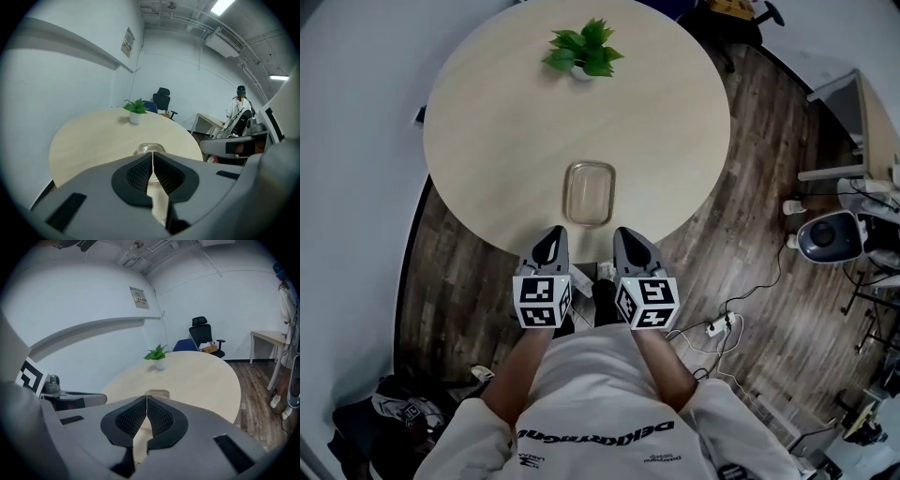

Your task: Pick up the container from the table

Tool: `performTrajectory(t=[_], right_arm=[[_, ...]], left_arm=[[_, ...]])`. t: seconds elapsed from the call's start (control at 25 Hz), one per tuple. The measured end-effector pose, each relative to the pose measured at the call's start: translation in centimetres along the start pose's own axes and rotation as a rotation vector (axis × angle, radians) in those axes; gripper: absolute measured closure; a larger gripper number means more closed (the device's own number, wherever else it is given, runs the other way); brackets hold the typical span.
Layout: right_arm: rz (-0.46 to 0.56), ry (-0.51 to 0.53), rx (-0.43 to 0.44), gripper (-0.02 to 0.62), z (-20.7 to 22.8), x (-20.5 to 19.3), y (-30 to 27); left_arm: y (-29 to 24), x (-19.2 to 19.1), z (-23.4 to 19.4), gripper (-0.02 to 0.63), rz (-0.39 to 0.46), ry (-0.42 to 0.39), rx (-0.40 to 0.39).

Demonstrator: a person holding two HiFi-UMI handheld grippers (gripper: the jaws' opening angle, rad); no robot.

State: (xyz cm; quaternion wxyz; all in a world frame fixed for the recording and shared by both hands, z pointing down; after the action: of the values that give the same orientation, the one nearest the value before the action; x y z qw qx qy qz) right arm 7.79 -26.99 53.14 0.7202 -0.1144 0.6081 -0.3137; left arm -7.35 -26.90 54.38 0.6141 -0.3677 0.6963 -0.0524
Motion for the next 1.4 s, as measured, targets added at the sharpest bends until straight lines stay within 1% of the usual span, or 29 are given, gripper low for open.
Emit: performTrajectory(t=[0.2, 0.24, 0.28, 0.44, 0.68, 0.8, 0.96, 1.12, 1.24, 1.32, 1.4], right_arm=[[-0.051, -0.02, -0.009, 0.554, 1.9, -0.9, -3.2], [-0.06, -0.028, -0.011, 0.549, 2.2, -1.1, -3.8], [-0.07, -0.038, -0.012, 0.536, 2.5, -1.4, -4.5], [-0.103, -0.078, -0.004, 0.483, 3.2, -2.3, -6.5], [-0.14, -0.097, -0.026, 0.471, 4.3, -3.3, -9.3], [-0.157, -0.119, -0.042, 0.471, 5.0, -3.9, -10.8], [-0.182, -0.166, -0.036, 0.471, 5.6, -4.3, -12.3], [-0.205, -0.175, -0.042, 0.471, 6.0, -4.7, -13.4], [-0.233, -0.171, -0.05, 0.474, 6.0, -5.2, -14.3], [-0.241, -0.175, -0.054, 0.505, 6.1, -5.5, -14.6], [-0.238, -0.177, -0.054, 0.513, 6.1, -5.5, -14.8]], left_arm=[[-3.6, -1.1, -1.2, 0.58, -0.041, 0.08, -0.008], [-4.3, -1.3, -1.6, 0.532, -0.049, 0.09, -0.008], [-4.9, -1.5, -1.9, 0.511, -0.057, 0.099, -0.006], [-7.0, -2.3, -2.6, 0.508, -0.087, 0.113, 0.003], [-9.8, -3.0, -4.2, 0.479, -0.118, 0.152, 0.012], [-11.2, -3.6, -5.0, 0.477, -0.137, 0.177, 0.009], [-12.7, -3.9, -5.6, 0.478, -0.146, 0.189, -0.001], [-13.5, -4.5, -6.1, 0.501, -0.16, 0.208, 0.004], [-14.1, -5.0, -6.5, 0.505, -0.172, 0.228, 0.0], [-14.3, -5.3, -6.3, 0.51, -0.176, 0.239, -0.011], [-14.4, -5.3, -6.1, 0.541, -0.174, 0.238, -0.017]])
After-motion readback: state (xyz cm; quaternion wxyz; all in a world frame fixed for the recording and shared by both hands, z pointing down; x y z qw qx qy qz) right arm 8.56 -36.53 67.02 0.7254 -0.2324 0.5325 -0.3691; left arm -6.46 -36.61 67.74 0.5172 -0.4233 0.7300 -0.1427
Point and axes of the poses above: the fingertips, and each gripper's own axes: y backward along the fingers, z to its right, x out of its top, the point moved 4 cm from there along y, backward along the fingers, and after that the axes turned 5 degrees about -x, right-handed, at the moved point
